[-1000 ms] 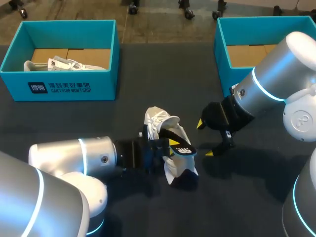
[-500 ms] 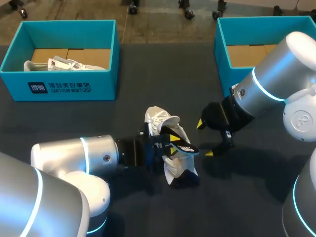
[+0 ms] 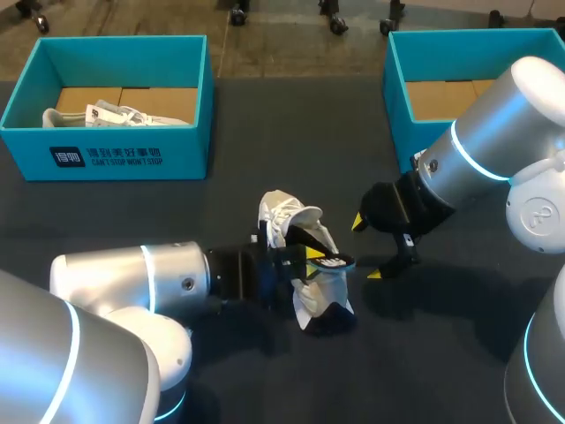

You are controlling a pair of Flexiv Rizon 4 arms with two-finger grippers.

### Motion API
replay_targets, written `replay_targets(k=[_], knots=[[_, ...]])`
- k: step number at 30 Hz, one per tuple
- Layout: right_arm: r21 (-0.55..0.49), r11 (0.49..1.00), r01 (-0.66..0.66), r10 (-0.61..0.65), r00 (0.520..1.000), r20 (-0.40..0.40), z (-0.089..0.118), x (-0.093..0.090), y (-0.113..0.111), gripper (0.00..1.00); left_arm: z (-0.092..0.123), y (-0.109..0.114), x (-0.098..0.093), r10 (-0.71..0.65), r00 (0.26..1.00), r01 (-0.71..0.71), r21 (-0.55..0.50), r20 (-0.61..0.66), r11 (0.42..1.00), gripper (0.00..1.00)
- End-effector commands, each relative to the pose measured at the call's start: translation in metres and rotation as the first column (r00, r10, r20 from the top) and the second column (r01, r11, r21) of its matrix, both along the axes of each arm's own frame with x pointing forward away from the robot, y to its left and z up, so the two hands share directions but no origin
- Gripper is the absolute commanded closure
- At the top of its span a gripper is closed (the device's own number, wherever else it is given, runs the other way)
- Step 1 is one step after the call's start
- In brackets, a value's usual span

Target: Take the shoe out of the shoebox, open the shoe tongue, remove and reinsert the insole, then place the shoe into the shoebox

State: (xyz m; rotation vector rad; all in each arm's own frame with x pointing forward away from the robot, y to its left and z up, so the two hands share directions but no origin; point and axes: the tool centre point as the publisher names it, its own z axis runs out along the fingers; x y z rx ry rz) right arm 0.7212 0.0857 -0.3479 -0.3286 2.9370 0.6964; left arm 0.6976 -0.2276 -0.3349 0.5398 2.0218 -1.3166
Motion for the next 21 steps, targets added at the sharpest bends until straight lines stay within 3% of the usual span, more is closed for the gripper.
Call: replay_targets(k=[1, 8, 13, 15, 21], knots=[[0.000, 1.000, 0.001, -0.001, 1.000, 0.002, 0.000, -0.001, 0.000, 0.00, -0.009, -0.004, 0.006, 0.001, 1.000, -0.001, 0.010, 0.015, 1.000, 1.00], [0.000, 1.000, 0.001, -0.001, 1.000, 0.002, 0.000, -0.001, 0.000, 0.00, -0.022, 0.000, 0.023, 0.016, 0.998, -0.018, 0.038, 0.063, 0.999, 1.00], [0.000, 1.000, 0.001, -0.001, 1.000, 0.002, 0.000, -0.001, 0.000, 0.00, -0.019, 0.003, 0.026, 0.023, 0.998, -0.024, 0.023, 0.064, 0.999, 1.00], [0.000, 1.000, 0.001, -0.001, 1.000, 0.002, 0.000, -0.001, 0.000, 0.00, -0.013, 0.003, 0.023, 0.019, 0.998, -0.019, 0.004, 0.059, 1.000, 0.84], [0.000, 1.000, 0.001, -0.001, 1.000, 0.002, 0.000, -0.001, 0.000, 0.00, 0.002, 0.001, 0.012, 0.004, 0.998, -0.004, 0.005, 0.062, 1.000, 0.73]])
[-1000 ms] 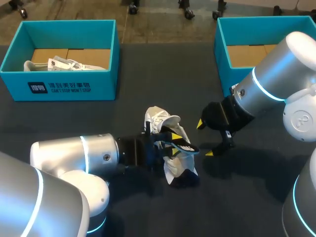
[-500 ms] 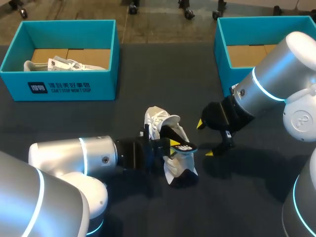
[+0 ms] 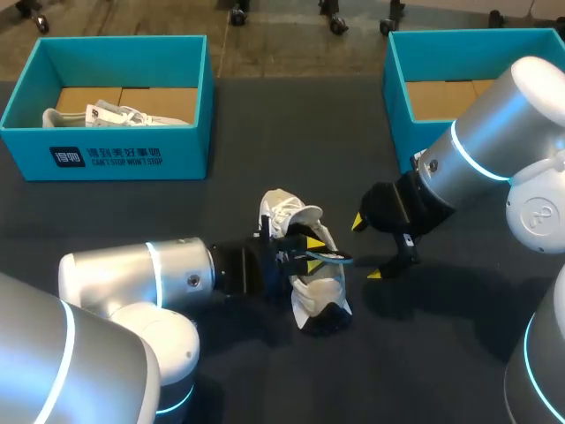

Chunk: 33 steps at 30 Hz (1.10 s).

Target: Take the shoe out of the shoebox, open the shoe tongue, remove and reinsert the insole, then place the shoe into the shoebox

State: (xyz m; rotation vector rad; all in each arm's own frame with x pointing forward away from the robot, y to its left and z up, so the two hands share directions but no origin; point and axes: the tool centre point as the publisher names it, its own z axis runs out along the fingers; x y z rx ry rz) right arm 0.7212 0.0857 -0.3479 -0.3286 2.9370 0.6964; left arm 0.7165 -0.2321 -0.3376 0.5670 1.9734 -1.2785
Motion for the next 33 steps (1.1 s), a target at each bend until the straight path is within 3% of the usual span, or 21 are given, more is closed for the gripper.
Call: replay_targets(k=[1, 6, 13, 15, 16, 33], knots=[[0.000, 1.000, 0.001, -0.001, 1.000, 0.002, 0.000, -0.001, 0.000, 0.00, 0.006, 0.005, -0.008, -0.003, 1.000, 0.003, 0.004, 0.000, 1.000, 0.72], [0.000, 1.000, 0.001, -0.001, 1.000, 0.002, 0.000, -0.001, 0.000, 0.00, 0.012, 0.006, -0.016, -0.009, 1.000, 0.010, 0.020, -0.012, 1.000, 0.61], [0.000, 1.000, 0.001, -0.001, 1.000, 0.002, 0.000, -0.001, 0.000, 0.00, 0.014, 0.007, -0.021, -0.018, 0.999, 0.020, 0.071, -0.033, 0.997, 0.84], [0.000, 1.000, 0.001, -0.001, 1.000, 0.002, 0.000, -0.001, 0.000, 0.00, 0.011, 0.006, -0.021, -0.019, 0.999, 0.021, 0.074, -0.036, 0.997, 0.98], [0.000, 1.000, 0.001, -0.001, 1.000, 0.002, 0.000, -0.001, 0.000, 0.00, 0.009, 0.005, -0.021, -0.020, 0.999, 0.023, 0.077, -0.039, 0.997, 1.00], [0.000, 1.000, 0.001, -0.001, 1.000, 0.002, 0.000, -0.001, 0.000, 0.00, -0.017, 0.009, 0.002, -0.016, 1.000, 0.015, 0.100, 0.009, 0.995, 1.00]])
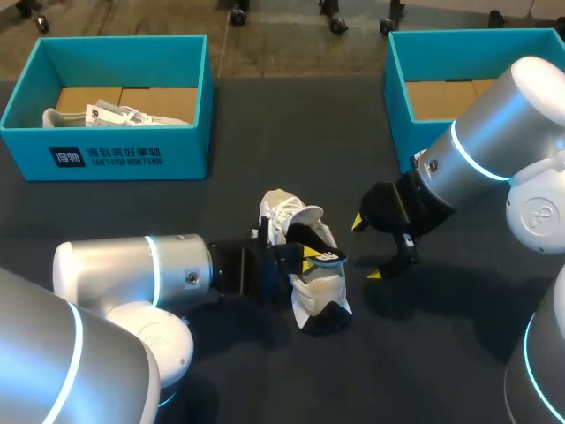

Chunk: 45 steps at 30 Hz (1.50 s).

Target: Take the shoe out of the shoebox, open the shoe tongue, remove and reinsert the insole, then place the shoe into the shoebox

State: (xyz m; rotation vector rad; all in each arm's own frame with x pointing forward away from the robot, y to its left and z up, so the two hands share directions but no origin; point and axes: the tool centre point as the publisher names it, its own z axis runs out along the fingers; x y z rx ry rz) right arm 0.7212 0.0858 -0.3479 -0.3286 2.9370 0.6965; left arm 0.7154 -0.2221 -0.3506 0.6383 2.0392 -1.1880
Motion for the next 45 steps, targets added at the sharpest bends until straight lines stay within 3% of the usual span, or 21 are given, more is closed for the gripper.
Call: replay_targets(k=[1, 3, 5, 10, 15, 16, 19, 31, 35, 36, 37, 38, 40, 45], knots=[[0.000, 1.000, 0.001, -0.001, 1.000, 0.002, 0.000, -0.001, 0.000, 0.00, -0.003, 0.000, 0.001, -0.005, 1.000, 0.005, -0.015, -0.010, 1.000, 1.00], [0.000, 1.000, 0.001, -0.001, 1.000, 0.002, 0.000, -0.001, 0.000, 0.00, 0.003, -0.001, -0.003, -0.012, 1.000, 0.012, -0.031, -0.010, 0.999, 0.63], [0.000, 1.000, 0.001, -0.001, 1.000, 0.002, 0.000, -0.001, 0.000, 0.00, 0.010, -0.002, -0.007, -0.023, 1.000, 0.022, -0.048, -0.002, 0.999, 0.60], [0.000, 1.000, 0.001, -0.001, 1.000, 0.002, 0.000, -0.001, 0.000, 0.00, 0.020, -0.004, -0.016, -0.041, 0.999, 0.041, -0.063, -0.002, 0.997, 0.62], [0.000, 1.000, 0.001, -0.001, 1.000, 0.002, 0.000, -0.001, 0.000, 0.00, 0.020, -0.004, -0.023, -0.054, 0.998, 0.053, -0.062, -0.016, 0.997, 0.71], [0.000, 1.000, 0.001, -0.001, 1.000, 0.002, 0.000, -0.001, 0.000, 0.00, 0.019, -0.005, -0.024, -0.058, 0.998, 0.057, -0.058, -0.021, 0.997, 0.75], [0.000, 1.000, 0.001, -0.001, 1.000, 0.002, 0.000, -0.001, 0.000, 0.00, 0.012, -0.008, -0.023, -0.060, 0.998, 0.058, -0.052, -0.032, 0.997, 1.00], [0.000, 1.000, 0.001, -0.001, 1.000, 0.002, 0.000, -0.001, 0.000, 0.00, -0.007, -0.004, 0.001, -0.034, 0.999, 0.034, -0.017, 0.016, 0.999, 1.00], [0.000, 1.000, 0.001, -0.001, 1.000, 0.002, 0.000, -0.001, 0.000, 0.00, -0.003, -0.003, -0.002, -0.039, 0.999, 0.040, -0.027, 0.008, 0.999, 1.00], [0.000, 1.000, 0.001, -0.001, 1.000, 0.002, 0.000, -0.001, 0.000, 0.00, -0.002, -0.003, -0.003, -0.042, 0.999, 0.043, -0.033, 0.008, 0.999, 0.87], [0.000, 1.000, 0.001, -0.001, 1.000, 0.002, 0.000, -0.001, 0.000, 0.00, 0.001, -0.004, -0.005, -0.048, 0.999, 0.048, -0.042, 0.004, 0.998, 0.68], [0.000, 1.000, 0.001, -0.001, 1.000, 0.002, 0.000, -0.001, 0.000, 0.00, 0.004, -0.004, -0.006, -0.048, 0.999, 0.049, -0.043, 0.004, 0.998, 0.63], [0.000, 1.000, 0.001, -0.001, 1.000, 0.002, 0.000, -0.001, 0.000, 0.00, 0.011, -0.004, -0.010, -0.057, 0.998, 0.057, -0.055, 0.010, 0.997, 0.58], [0.000, 1.000, 0.001, -0.001, 1.000, 0.002, 0.000, -0.001, 0.000, 0.00, 0.023, -0.004, -0.016, -0.076, 0.997, 0.077, -0.066, 0.022, 0.995, 0.62]])
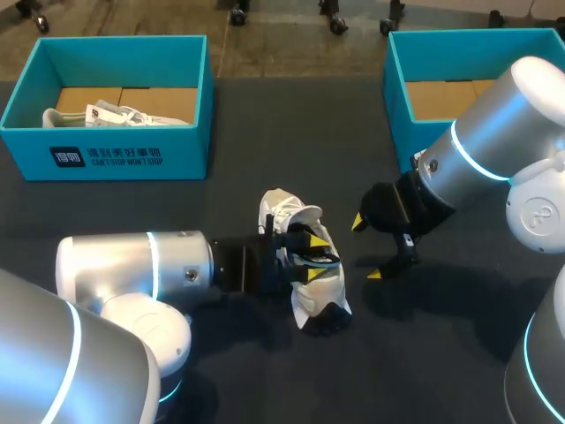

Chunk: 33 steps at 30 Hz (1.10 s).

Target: Take the shoe out of the shoebox, open the shoe tongue, remove and reinsert the insole, then place the shoe into the shoebox

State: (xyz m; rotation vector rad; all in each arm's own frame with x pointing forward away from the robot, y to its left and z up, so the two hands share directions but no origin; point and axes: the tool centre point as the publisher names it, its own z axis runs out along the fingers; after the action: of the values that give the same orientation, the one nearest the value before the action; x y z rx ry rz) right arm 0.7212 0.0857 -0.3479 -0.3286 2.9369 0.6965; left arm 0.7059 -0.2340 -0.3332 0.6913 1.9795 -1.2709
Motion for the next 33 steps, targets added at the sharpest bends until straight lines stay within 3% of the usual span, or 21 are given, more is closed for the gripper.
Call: replay_targets(k=[1, 7, 8, 20, 21, 22, 23, 24, 25, 33], knots=[[0.000, 1.000, 0.001, -0.001, 1.000, 0.002, 0.000, -0.001, 0.000, 0.00, 0.007, 0.009, -0.008, -0.012, 1.000, 0.012, -0.013, 0.008, 1.000, 0.64], [0.000, 1.000, 0.001, -0.001, 1.000, 0.002, 0.000, -0.001, 0.000, 0.00, 0.006, 0.010, -0.011, -0.024, 1.000, 0.023, -0.016, -0.013, 1.000, 0.81], [0.000, 1.000, 0.001, -0.001, 1.000, 0.002, 0.000, -0.001, 0.000, 0.00, 0.005, 0.010, -0.010, -0.025, 1.000, 0.024, -0.014, -0.016, 1.000, 0.99], [0.000, 1.000, 0.001, -0.001, 1.000, 0.002, 0.000, -0.001, 0.000, 0.00, -0.010, 0.001, -0.012, -0.060, 0.997, 0.061, 0.000, -0.047, 0.998, 0.98], [0.000, 1.000, 0.001, -0.001, 1.000, 0.002, 0.000, -0.001, 0.000, 0.00, -0.009, 0.002, -0.012, -0.060, 0.997, 0.060, -0.001, -0.047, 0.998, 0.72], [0.000, 1.000, 0.001, -0.001, 1.000, 0.002, 0.000, -0.001, 0.000, 0.00, -0.008, 0.004, -0.012, -0.060, 0.997, 0.060, -0.004, -0.047, 0.998, 0.53], [0.000, 1.000, 0.001, -0.001, 1.000, 0.002, 0.000, -0.001, 0.000, 0.00, -0.005, 0.005, -0.013, -0.060, 0.997, 0.060, -0.008, -0.045, 0.998, 0.24], [0.000, 1.000, 0.001, -0.001, 1.000, 0.002, 0.000, -0.001, 0.000, 0.00, -0.005, 0.005, -0.013, -0.061, 0.997, 0.060, -0.009, -0.045, 0.998, 0.18], [0.000, 1.000, 0.001, -0.001, 1.000, 0.002, 0.000, -0.001, 0.000, 0.00, 0.000, 0.006, -0.013, -0.064, 0.997, 0.063, -0.014, -0.045, 0.998, 0.03], [0.000, 1.000, 0.001, -0.001, 1.000, 0.002, 0.000, -0.001, 0.000, 0.00, 0.022, 0.013, -0.015, -0.084, 0.996, 0.085, 0.022, -0.034, 0.996, 0.00]])
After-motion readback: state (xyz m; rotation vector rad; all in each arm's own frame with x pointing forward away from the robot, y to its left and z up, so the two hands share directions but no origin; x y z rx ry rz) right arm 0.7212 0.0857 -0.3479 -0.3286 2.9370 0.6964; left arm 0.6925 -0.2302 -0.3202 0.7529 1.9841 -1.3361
